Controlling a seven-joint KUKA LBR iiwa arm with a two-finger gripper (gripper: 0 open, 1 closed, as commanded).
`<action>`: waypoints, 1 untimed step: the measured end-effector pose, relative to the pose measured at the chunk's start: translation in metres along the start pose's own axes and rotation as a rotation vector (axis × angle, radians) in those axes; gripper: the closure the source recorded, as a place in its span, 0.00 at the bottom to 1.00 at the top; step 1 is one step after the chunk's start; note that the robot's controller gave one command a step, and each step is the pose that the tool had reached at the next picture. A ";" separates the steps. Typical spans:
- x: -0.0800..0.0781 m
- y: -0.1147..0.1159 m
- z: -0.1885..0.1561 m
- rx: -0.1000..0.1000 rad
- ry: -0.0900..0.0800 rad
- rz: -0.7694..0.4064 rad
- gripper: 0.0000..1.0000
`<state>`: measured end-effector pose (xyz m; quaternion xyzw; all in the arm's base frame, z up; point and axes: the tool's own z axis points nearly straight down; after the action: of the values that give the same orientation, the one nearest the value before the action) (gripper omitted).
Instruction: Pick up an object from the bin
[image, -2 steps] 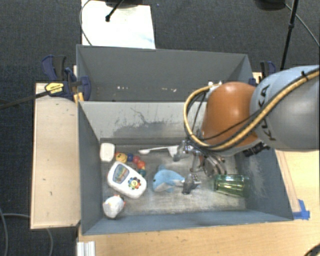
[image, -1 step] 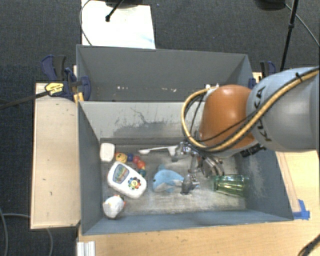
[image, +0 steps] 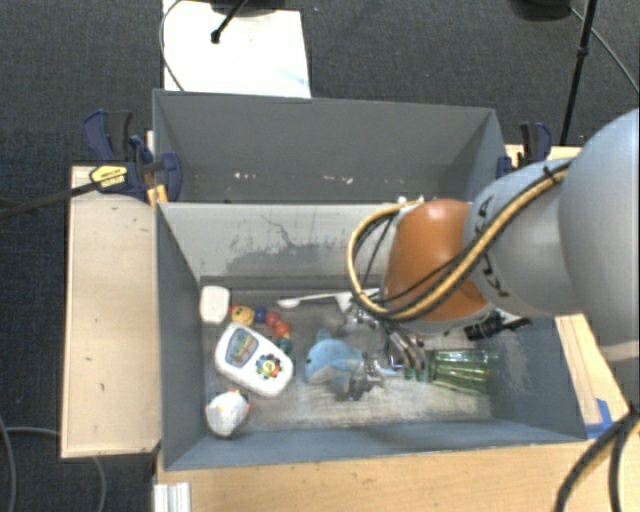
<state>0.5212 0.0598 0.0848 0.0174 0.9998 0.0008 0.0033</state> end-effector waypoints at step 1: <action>-0.010 0.000 0.022 -0.006 -0.038 -0.011 1.00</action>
Offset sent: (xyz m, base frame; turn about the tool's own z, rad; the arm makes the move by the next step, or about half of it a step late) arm 0.0000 0.0000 0.0000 0.0000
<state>0.5315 0.0592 0.0630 0.0119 0.9997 0.0036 0.0225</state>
